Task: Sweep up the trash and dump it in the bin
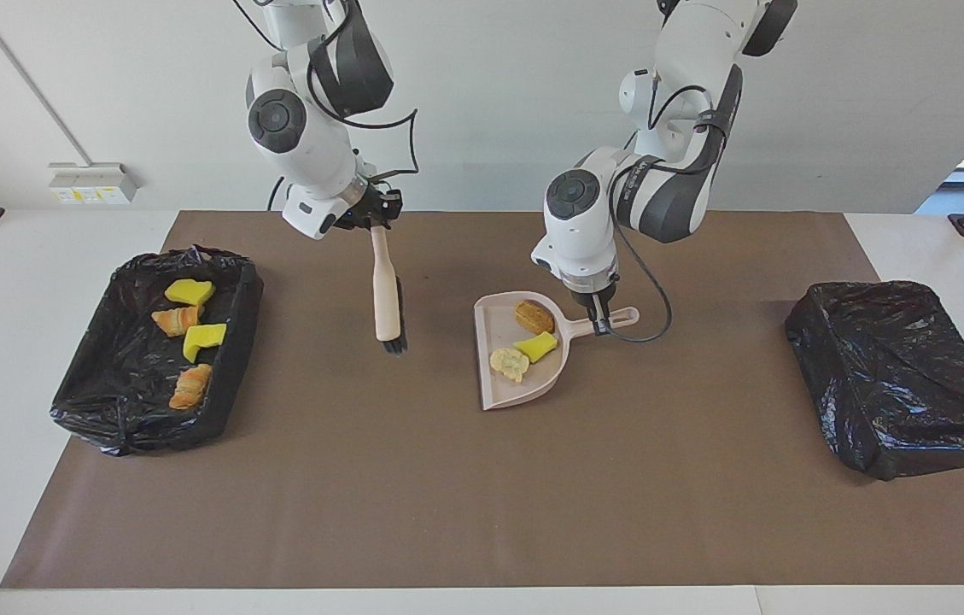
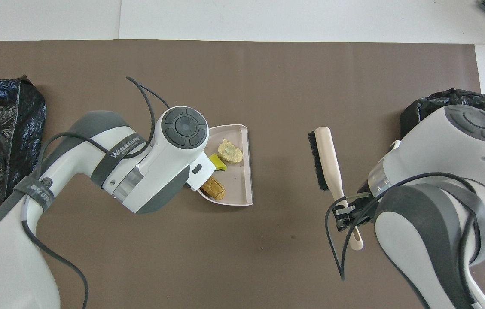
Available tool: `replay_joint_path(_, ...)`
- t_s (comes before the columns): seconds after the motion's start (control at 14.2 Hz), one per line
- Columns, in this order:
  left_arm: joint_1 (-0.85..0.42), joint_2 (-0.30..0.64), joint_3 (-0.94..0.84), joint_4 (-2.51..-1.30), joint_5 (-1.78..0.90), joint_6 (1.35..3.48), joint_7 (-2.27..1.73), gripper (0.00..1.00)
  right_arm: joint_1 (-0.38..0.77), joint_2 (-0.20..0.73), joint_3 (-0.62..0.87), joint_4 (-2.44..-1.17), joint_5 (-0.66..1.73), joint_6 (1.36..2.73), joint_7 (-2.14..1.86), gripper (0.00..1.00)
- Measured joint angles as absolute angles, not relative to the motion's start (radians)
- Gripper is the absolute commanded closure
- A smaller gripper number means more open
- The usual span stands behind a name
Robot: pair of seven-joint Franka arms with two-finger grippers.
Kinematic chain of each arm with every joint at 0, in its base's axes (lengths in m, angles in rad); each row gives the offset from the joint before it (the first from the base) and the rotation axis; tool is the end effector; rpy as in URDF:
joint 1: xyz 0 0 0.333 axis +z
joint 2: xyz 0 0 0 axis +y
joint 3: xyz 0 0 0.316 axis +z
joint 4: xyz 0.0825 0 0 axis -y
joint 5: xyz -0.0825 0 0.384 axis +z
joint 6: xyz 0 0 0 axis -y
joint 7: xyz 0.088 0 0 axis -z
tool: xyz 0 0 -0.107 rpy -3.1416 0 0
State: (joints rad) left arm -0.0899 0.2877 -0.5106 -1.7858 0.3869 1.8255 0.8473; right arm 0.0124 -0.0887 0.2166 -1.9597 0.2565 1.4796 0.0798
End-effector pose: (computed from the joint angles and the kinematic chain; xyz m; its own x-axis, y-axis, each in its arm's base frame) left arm 0.5270 -0.2997 0.3962 -0.0142 -0.9556 -0.2945 -0.9997 0.0076 0.0235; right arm 0.4675 0.1415 0.4898 0.9057 0.1470 -0.3975 0.0743 -0.9785 -0.1927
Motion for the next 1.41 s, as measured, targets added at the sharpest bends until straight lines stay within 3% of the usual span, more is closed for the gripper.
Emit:
replay_joint_path(0.42, -0.087, 0.031, -0.233, -1.968, 0.203, 1.917, 1.185, 1.0, 0.02, -0.116, 0.232, -2.083, 0.254, 1.515, 0.149, 1.0)
replay_joint_path(0.56, -0.086, -0.009, -0.106, -1.982, 0.159, 1.917, 1.309, 1.0, 0.02, -0.115, 0.276, -2.091, 0.258, 1.554, 0.188, 1.0)
replay_joint_path(1.13, -0.082, -0.024, 0.396, -1.928, 0.037, 1.975, 1.7, 1.0, 0.047, -0.058, 0.57, -2.102, 0.322, 1.734, 0.46, 1.0)
replay_joint_path(1.41, -0.071, 0.082, 0.561, -1.769, -0.004, 1.998, 1.93, 1.0, 0.065, 0.012, 0.656, -2.115, 0.322, 1.826, 0.573, 1.0)
